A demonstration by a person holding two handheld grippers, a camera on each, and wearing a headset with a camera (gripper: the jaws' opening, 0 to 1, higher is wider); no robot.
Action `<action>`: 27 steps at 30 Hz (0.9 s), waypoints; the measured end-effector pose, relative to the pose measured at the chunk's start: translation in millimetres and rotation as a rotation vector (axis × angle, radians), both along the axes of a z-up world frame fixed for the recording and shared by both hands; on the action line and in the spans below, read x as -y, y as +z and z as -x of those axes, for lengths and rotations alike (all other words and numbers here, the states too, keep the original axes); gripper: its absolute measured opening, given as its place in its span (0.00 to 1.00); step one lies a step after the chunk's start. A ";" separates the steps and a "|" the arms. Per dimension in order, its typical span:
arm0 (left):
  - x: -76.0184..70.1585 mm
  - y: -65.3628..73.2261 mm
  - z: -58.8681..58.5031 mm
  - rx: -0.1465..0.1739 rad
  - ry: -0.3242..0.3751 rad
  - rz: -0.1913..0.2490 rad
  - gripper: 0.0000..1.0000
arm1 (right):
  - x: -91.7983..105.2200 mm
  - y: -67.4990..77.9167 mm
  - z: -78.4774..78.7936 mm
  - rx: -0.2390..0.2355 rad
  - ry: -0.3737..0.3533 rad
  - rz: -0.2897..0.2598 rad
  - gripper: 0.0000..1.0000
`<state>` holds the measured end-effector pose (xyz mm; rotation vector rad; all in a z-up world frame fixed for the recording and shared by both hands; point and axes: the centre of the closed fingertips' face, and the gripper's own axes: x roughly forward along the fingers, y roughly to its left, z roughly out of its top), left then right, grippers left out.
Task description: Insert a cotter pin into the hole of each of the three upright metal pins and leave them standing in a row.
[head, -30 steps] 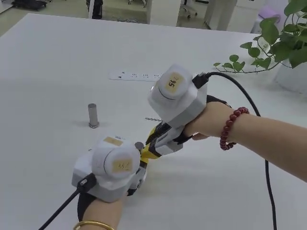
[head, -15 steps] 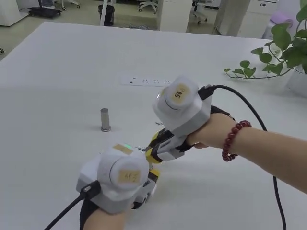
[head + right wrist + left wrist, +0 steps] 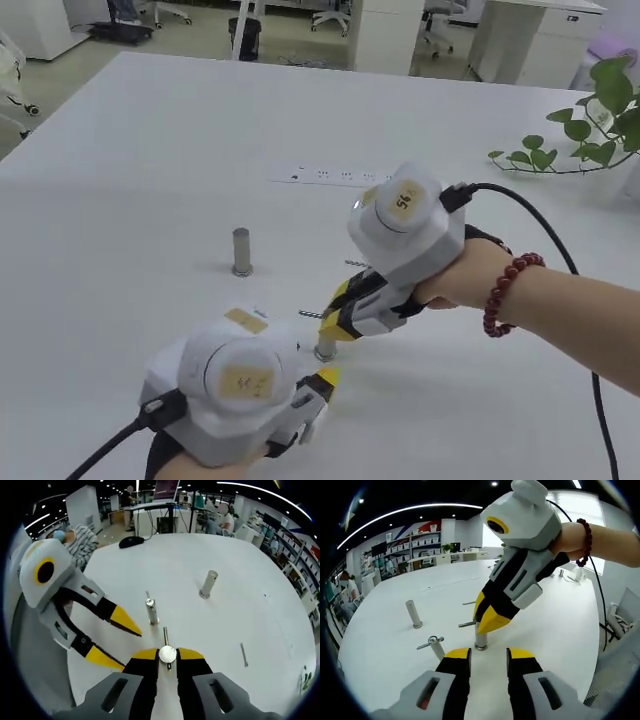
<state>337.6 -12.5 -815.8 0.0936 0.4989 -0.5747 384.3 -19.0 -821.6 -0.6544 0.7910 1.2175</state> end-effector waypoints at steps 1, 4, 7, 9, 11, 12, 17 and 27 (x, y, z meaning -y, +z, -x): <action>-1.7 1.5 2.1 0.001 -0.002 0.004 0.27 | -0.2 0.1 0.3 -0.001 0.005 -0.001 0.14; -12.8 5.6 7.9 0.012 -0.002 -0.023 0.27 | -0.6 0.4 1.1 -0.003 0.026 -0.001 0.14; -22.7 11.4 11.1 0.019 0.004 -0.011 0.28 | -1.7 0.8 2.6 0.000 0.068 0.006 0.14; -29.4 15.9 12.8 0.025 0.012 0.005 0.30 | -2.2 1.0 3.0 -0.002 0.083 0.007 0.14; -35.0 20.0 15.5 0.034 0.013 0.010 0.33 | -2.3 1.1 3.7 -0.008 0.095 0.008 0.14; -35.9 20.8 16.1 0.036 0.012 0.010 0.35 | -2.1 1.2 4.2 -0.010 0.103 0.010 0.14; -37.8 29.9 26.6 0.062 -0.020 0.035 0.42 | -2.3 1.8 6.8 -0.021 0.130 0.005 0.13; -35.8 28.6 37.0 0.056 -0.068 0.041 0.54 | -3.1 1.8 9.6 -0.014 0.188 0.005 0.13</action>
